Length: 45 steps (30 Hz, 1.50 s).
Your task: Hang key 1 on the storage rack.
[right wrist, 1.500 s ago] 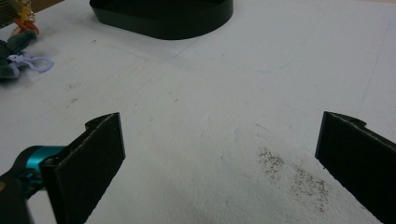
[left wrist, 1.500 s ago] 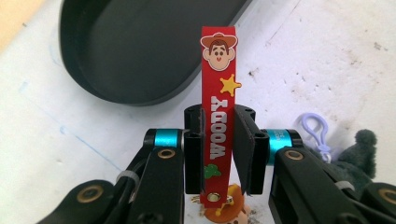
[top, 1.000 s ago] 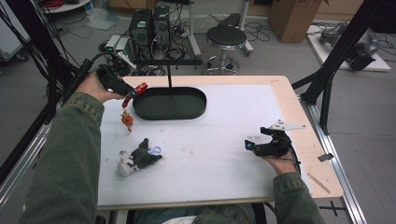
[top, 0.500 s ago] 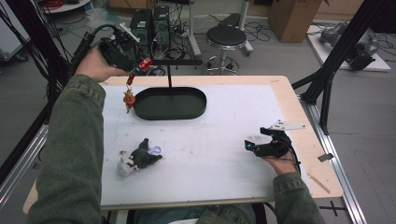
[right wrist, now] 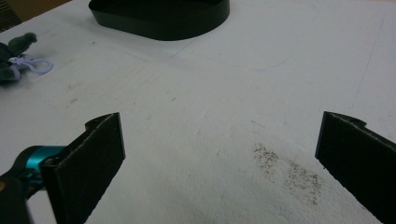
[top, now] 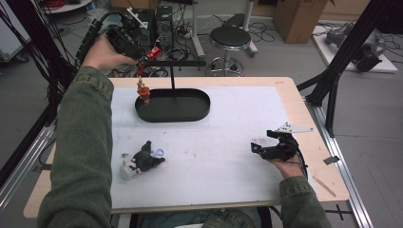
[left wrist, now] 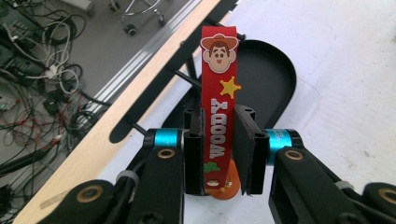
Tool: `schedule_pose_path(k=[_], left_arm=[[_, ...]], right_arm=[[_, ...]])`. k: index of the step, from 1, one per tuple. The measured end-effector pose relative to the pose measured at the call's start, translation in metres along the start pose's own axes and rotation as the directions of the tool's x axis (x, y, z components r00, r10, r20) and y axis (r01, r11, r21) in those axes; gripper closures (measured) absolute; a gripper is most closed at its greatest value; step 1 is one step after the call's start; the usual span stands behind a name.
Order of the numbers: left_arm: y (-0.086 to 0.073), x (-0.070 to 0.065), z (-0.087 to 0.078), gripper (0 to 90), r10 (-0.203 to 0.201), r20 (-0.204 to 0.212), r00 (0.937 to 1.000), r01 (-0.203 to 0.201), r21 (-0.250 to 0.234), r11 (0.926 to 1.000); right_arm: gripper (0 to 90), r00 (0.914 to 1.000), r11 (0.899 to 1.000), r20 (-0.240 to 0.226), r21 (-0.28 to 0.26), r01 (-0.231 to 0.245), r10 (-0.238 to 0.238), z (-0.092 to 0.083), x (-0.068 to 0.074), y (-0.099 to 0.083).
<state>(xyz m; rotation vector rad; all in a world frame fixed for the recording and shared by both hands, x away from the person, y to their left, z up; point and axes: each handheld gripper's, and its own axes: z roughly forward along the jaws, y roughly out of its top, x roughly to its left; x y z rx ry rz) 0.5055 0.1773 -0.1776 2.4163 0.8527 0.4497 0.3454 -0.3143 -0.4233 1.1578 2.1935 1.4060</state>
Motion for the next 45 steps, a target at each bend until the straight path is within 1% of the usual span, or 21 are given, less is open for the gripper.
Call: schedule_pose_path(k=[2,4,5,9,11,13,14,17,21,23,25,26,30,32,36,39,40,41,43,44,45], left_arm=[[0.001,0.002,0.001,74.8,-0.002,-0.019,0.9998,0.002,0.010,1.0000],[0.000,0.006,0.003,74.9,-0.018,-0.052,0.9985,0.020,0.028,0.9994],[-0.001,0.009,0.006,74.8,-0.034,-0.058,0.9978,0.036,0.035,0.9987],[-0.001,0.015,0.010,74.8,-0.051,-0.038,0.9980,0.051,0.003,0.9987],[0.000,0.017,0.012,74.8,-0.062,-0.044,0.9971,0.061,-0.011,0.9981],[0.002,0.019,0.014,74.8,-0.066,-0.042,0.9969,0.065,-0.013,0.9978],[0.003,0.020,0.015,74.9,-0.066,-0.038,0.9971,0.066,-0.002,0.9978],[0.006,0.022,0.019,74.8,-0.061,-0.052,0.9968,0.062,0.024,0.9978],[0.010,0.025,0.023,74.8,-0.075,-0.031,0.9967,0.075,-0.003,0.9971],[0.011,0.027,0.028,74.8,-0.076,-0.055,0.9956,0.076,0.006,0.9971],[0.010,0.029,0.032,74.8,-0.079,-0.063,0.9949,0.080,0.012,0.9967],[0.010,0.030,0.033,74.8,-0.074,-0.088,0.9934,0.075,0.009,0.9971],[0.014,0.030,0.039,74.8,-0.082,-0.083,0.9932,0.081,-0.021,0.9965],[0.016,0.030,0.043,74.8,-0.086,-0.109,0.9903,0.083,-0.028,0.9961],[0.017,0.032,0.049,74.8,-0.086,-0.131,0.9876,0.084,-0.020,0.9962],[0.018,0.030,0.051,74.6,-0.083,-0.130,0.9880,0.081,-0.023,0.9965],[0.018,0.030,0.051,74.5,-0.084,-0.105,0.9909,0.081,-0.027,0.9963],[0.018,0.030,0.051,74.3,-0.079,-0.101,0.9917,0.077,-0.030,0.9966],[0.018,0.032,0.050,73.9,-0.092,-0.096,0.9911,0.089,-0.041,0.9952],[0.017,0.033,0.049,61.6,-0.100,-0.074,0.9922,0.097,-0.053,0.9939],[0.017,0.033,0.048,61.6,-0.105,-0.061,0.9926,0.101,-0.066,0.9927]], right_arm=[[0.4,1.0000,1.000,0.004,-0.003,-0.004,0.004,-0.002,0.000,-0.001],[0.4,1.0000,1.000,0.004,-0.001,-0.004,0.004,-0.002,0.000,-0.001],[0.4,1.0000,1.000,0.006,-0.002,0.001,-0.001,-0.003,0.000,-0.001],[0.4,1.0000,1.000,-0.001,0.008,0.001,-0.001,-0.003,0.003,-0.002],[0.4,1.0000,1.000,-0.001,0.010,0.008,-0.008,-0.002,0.002,-0.002],[0.4,1.0000,1.000,-0.002,0.015,0.007,-0.007,-0.001,0.002,-0.002],[0.4,1.0000,1.000,-0.003,0.018,0.005,-0.005,0.000,0.002,-0.002],[0.4,1.0000,1.000,0.000,0.019,0.009,-0.009,0.000,0.001,-0.002],[0.4,1.0000,1.000,-0.002,0.030,0.008,-0.008,0.002,0.000,-0.003],[0.4,0.9999,0.999,-0.001,0.035,0.016,-0.016,0.003,0.000,-0.003],[0.4,1.0000,0.999,0.001,0.042,0.007,-0.007,0.003,-0.001,-0.003],[0.4,1.0000,0.999,0.002,0.040,0.009,-0.009,0.003,-0.001,-0.003],[0.4,0.9999,0.999,0.000,0.043,0.017,-0.017,0.004,-0.001,-0.003],[0.4,0.9998,0.999,-0.003,0.051,0.019,-0.019,0.005,0.000,-0.004],[0.4,0.9999,0.998,-0.004,0.052,0.017,-0.017,0.004,0.001,-0.003],[0.4,0.9998,0.998,0.000,0.051,0.021,-0.021,0.004,0.001,-0.004],[0.4,0.9998,0.998,-0.001,0.051,0.022,-0.022,0.004,0.001,-0.004],[0.4,0.9998,0.998,-0.004,0.056,0.020,-0.020,0.004,0.002,-0.004],[0.4,0.9997,0.998,-0.002,0.059,0.026,-0.026,0.004,0.002,-0.004],[0.4,0.9996,0.998,-0.002,0.060,0.027,-0.027,0.004,0.002,-0.004],[0.4,0.9996,0.998,-0.002,0.060,0.027,-0.027,0.004,0.002,-0.004]])
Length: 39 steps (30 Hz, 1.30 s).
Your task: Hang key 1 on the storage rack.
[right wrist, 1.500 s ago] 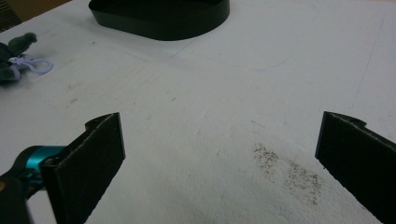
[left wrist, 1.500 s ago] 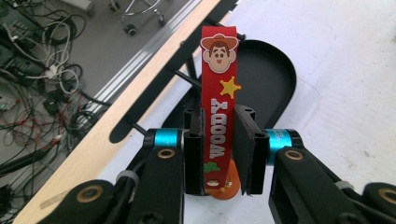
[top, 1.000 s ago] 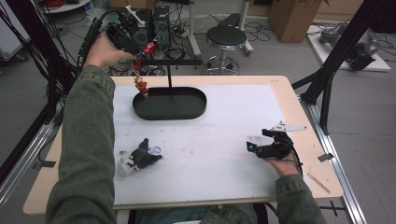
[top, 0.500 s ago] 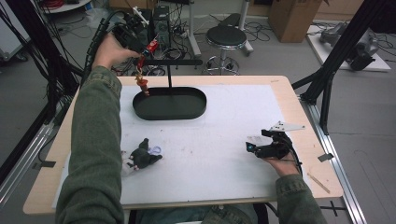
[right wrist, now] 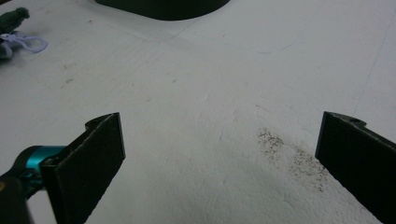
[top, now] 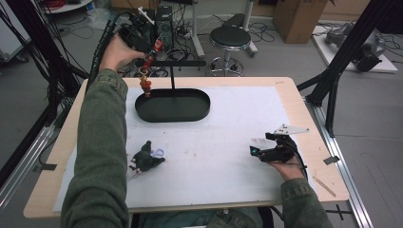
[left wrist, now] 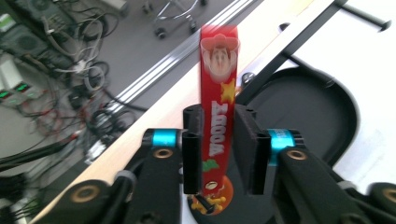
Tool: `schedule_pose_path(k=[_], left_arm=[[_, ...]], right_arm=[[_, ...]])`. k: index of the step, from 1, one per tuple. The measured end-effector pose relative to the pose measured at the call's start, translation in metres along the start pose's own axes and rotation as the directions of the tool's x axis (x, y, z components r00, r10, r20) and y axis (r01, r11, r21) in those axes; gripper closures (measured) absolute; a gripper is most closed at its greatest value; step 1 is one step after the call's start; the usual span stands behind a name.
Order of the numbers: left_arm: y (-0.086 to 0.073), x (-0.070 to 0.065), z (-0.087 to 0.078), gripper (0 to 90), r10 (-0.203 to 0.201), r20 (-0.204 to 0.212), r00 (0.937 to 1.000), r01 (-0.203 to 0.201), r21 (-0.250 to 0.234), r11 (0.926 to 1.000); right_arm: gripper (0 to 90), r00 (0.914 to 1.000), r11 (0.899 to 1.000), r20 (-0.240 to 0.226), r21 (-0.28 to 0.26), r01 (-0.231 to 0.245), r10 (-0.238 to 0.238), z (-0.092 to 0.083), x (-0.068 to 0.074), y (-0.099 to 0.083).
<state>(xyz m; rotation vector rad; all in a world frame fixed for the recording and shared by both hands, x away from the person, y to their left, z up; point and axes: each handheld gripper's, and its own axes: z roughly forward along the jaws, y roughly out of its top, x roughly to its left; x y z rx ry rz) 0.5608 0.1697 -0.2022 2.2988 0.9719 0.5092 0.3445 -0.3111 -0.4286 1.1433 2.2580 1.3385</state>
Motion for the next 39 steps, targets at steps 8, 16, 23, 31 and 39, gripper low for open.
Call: schedule_pose_path(k=[8,16,23,31,39], left_arm=[[-0.003,-0.015,-0.009,1.9,0.080,-0.014,0.9967,-0.080,-0.035,0.9962],[-0.003,-0.024,-0.024,1.9,0.111,0.023,0.9935,-0.109,-0.075,0.9912],[-0.006,-0.035,-0.040,1.7,0.124,0.057,0.9907,-0.118,-0.091,0.9888],[-0.023,-0.039,-0.047,1.7,0.094,0.095,0.9911,-0.084,-0.105,0.9910],[-0.058,-0.036,-0.056,1.7,0.023,0.104,0.9944,-0.010,-0.124,0.9922]], right_arm=[[0.4,0.9999,1.000,0.001,0.000,-0.017,0.017,0.000,0.000,0.001],[0.4,0.9997,1.000,0.003,-0.008,-0.024,0.024,-0.001,-0.001,0.001],[0.4,0.9997,1.000,0.006,-0.015,-0.026,0.026,-0.002,-0.002,0.001],[0.4,0.9995,0.999,0.006,-0.017,-0.032,0.032,-0.002,-0.003,0.002],[0.4,0.9995,0.999,0.002,-0.017,-0.032,0.032,-0.001,-0.003,0.002]])
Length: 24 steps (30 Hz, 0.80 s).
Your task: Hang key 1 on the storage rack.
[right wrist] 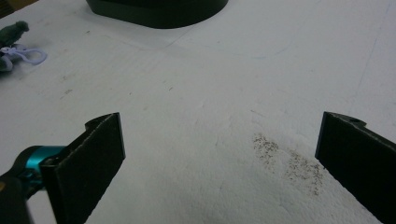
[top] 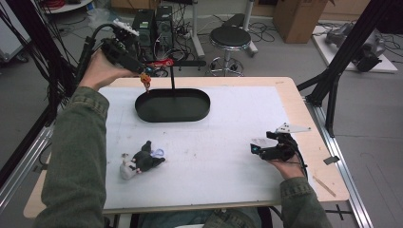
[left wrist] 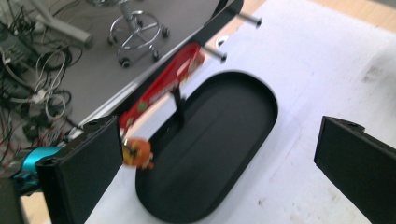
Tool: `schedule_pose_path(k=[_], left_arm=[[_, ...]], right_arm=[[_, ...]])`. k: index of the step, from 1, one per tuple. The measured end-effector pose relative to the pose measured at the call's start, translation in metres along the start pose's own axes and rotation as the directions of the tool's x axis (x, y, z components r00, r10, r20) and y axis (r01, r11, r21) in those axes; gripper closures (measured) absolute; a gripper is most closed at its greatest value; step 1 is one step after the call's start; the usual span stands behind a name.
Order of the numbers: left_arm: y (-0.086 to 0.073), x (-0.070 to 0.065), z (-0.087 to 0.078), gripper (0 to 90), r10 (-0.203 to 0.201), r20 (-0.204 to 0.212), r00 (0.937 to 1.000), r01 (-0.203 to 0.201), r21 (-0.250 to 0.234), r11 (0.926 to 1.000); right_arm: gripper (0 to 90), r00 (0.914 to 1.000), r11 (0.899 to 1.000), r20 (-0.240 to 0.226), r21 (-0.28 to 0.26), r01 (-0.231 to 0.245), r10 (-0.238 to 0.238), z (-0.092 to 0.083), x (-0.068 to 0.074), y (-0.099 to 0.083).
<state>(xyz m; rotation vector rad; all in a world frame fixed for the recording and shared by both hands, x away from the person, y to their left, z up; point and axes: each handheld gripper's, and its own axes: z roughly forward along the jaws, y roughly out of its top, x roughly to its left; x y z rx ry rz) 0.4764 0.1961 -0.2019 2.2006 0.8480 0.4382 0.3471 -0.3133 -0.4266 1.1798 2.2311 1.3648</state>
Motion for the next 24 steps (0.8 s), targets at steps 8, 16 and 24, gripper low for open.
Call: schedule_pose_path(k=[8,16,24], left_arm=[[-0.028,0.001,-0.018,1.7,-0.038,-0.021,0.9990,0.038,-0.009,0.9992],[-0.043,-0.006,-0.024,1.7,-0.035,-0.035,0.9988,0.035,-0.005,0.9994],[-0.062,-0.019,-0.018,2.7,-0.007,-0.042,0.9991,0.006,-0.001,1.0000]], right_arm=[[0.4,1.0000,1.000,-0.003,0.000,0.002,-0.002,0.002,0.000,0.001],[0.4,1.0000,1.000,-0.004,-0.005,0.001,-0.001,0.002,-0.001,0.002],[0.4,1.0000,1.000,-0.004,0.001,-0.002,0.002,0.002,0.000,0.001]])
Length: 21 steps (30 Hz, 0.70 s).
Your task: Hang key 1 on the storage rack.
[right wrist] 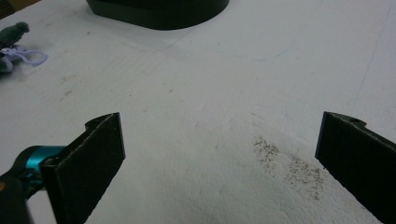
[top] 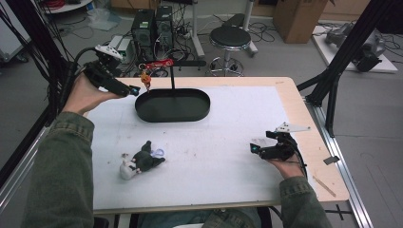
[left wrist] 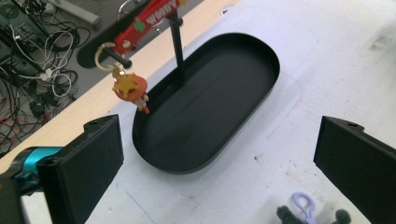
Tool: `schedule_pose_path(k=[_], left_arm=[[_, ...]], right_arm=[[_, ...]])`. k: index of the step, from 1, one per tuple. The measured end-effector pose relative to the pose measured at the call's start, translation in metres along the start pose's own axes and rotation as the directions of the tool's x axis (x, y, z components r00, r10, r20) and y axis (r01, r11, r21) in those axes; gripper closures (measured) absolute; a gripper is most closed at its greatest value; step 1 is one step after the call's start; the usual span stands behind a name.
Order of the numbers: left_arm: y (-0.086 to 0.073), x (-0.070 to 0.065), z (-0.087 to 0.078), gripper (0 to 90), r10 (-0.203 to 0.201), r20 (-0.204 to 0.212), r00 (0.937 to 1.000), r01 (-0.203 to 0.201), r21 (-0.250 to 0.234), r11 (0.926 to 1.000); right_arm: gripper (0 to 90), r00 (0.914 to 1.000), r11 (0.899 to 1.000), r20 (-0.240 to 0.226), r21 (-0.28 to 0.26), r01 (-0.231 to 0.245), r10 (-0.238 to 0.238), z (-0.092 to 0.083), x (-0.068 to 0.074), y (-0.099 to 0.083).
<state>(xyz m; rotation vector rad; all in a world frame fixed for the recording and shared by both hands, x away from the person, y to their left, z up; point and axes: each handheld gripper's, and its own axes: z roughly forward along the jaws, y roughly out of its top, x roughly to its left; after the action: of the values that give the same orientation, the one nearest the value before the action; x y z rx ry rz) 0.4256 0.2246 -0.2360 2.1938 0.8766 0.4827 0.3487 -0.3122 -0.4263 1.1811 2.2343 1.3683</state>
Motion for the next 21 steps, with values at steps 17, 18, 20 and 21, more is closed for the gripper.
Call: schedule_pose_path(k=[17,18,20,21], left_arm=[[-0.050,-0.027,0.015,3.3,0.022,0.040,0.9990,-0.023,0.015,0.9996],[-0.052,-0.029,0.016,3.3,0.025,0.039,0.9989,-0.026,0.020,0.9995],[-0.058,-0.034,0.017,3.3,0.022,0.046,0.9987,-0.023,0.015,0.9996],[-0.060,-0.035,0.017,3.3,0.024,0.051,0.9984,-0.024,0.013,0.9996]], right_arm=[[0.4,1.0000,1.000,0.003,0.004,0.009,-0.009,0.001,0.000,0.000],[0.4,0.9999,1.000,0.004,0.002,0.012,-0.012,0.001,0.000,0.000],[0.4,1.0000,1.000,0.003,0.001,0.008,-0.008,0.001,0.000,0.000],[0.4,1.0000,1.000,0.004,0.001,0.008,-0.008,0.001,0.000,0.000]])
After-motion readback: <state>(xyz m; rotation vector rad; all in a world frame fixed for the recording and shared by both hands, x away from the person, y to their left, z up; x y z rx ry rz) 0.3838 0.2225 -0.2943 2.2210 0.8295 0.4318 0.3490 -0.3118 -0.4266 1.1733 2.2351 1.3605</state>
